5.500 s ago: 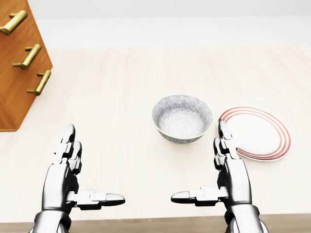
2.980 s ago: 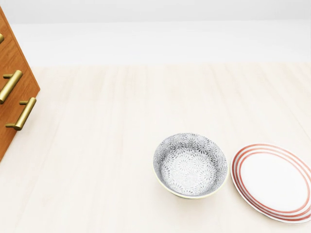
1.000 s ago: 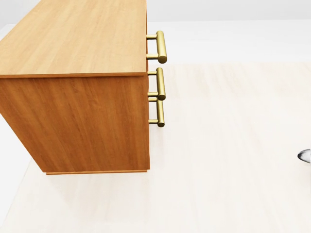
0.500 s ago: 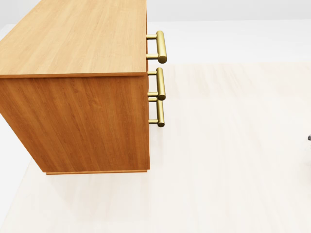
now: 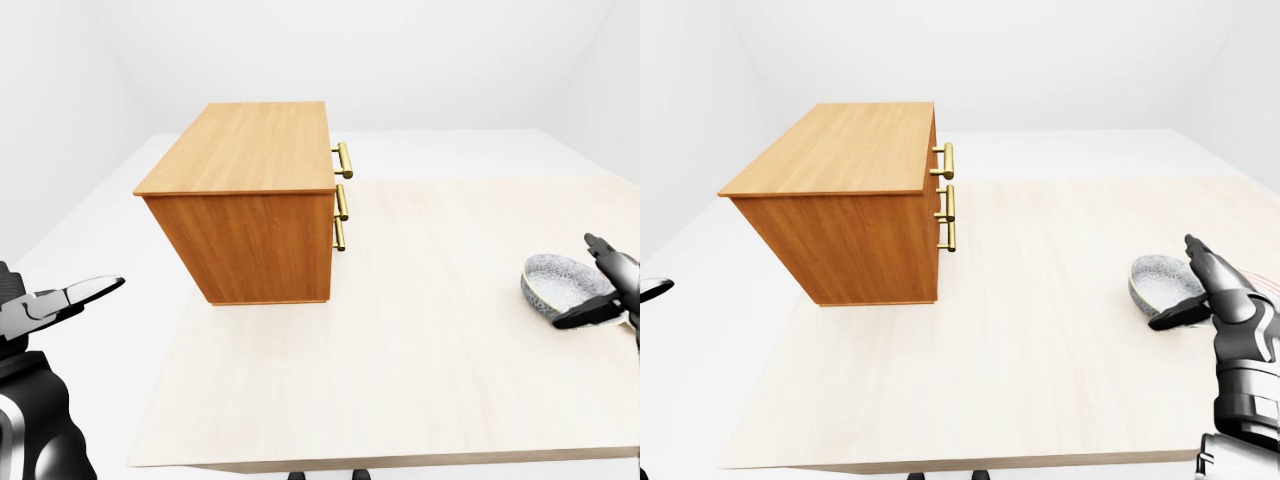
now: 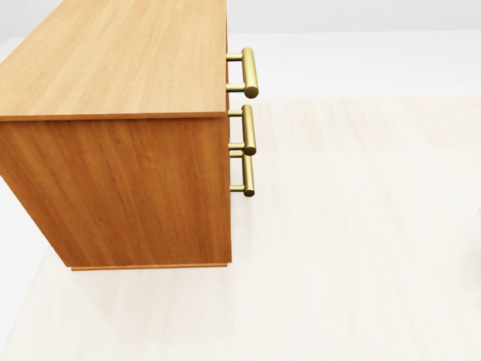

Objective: Put the bowl on top of the cabinet.

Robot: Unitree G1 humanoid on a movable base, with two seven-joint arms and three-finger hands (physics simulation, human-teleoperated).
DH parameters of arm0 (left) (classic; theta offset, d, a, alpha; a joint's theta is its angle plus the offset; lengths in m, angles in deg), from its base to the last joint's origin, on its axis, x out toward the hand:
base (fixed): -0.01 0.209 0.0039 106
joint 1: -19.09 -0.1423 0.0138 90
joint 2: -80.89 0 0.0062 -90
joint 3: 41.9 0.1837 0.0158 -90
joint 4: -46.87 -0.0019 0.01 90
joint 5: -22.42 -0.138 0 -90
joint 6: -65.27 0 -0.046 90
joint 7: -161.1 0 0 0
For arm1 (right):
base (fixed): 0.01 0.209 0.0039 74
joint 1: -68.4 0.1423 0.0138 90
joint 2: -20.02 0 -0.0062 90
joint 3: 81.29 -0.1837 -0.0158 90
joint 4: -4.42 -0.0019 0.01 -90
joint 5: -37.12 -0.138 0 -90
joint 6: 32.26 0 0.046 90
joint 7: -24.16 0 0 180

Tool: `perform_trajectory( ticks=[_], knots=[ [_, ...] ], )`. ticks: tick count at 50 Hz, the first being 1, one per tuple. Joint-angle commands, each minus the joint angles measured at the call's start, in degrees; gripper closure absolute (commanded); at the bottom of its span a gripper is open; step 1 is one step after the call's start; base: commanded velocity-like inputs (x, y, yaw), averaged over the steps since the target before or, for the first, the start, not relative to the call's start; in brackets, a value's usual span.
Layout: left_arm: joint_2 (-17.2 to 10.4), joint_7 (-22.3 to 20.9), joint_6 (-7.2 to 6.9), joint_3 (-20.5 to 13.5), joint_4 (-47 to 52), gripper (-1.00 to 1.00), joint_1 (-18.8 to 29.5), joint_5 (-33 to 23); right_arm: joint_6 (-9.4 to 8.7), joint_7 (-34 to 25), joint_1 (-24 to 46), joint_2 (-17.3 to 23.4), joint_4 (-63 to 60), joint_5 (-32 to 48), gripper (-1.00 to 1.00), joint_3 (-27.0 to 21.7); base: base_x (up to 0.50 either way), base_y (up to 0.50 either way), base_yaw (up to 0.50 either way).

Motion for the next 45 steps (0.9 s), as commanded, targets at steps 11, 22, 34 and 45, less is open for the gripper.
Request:
perform_trajectory(
  ticks=[11,22,34,45],
  knots=[
    [0.05,0.0,0.0,-0.11,0.3,-1.0,-0.06,0.02,0.82,2.98,4.86,3.45,23.32,10.45,-1.0,8.36,0.0,0.0,0.0],
    [0.11,-0.06,0.0,0.18,0.13,-1.0,0.06,-0.31,-1.87,5.04,7.94,3.7,25.58,13.0,-1.0,9.89,0.0,0.0,0.0],
    [0.03,0.01,0.0,0.14,0.08,-1.0,0.17,-0.21,-4.43,4.32,11.67,4.38,24.81,15.73,-1.0,10.78,0.0,0.0,0.0],
    [0.21,-0.08,0.0,0.37,0.13,-1.0,0.03,-0.42,-4.43,3.18,14.48,3.42,23.25,18.09,-1.0,10.8,0.0,0.0,0.0]
  ],
)
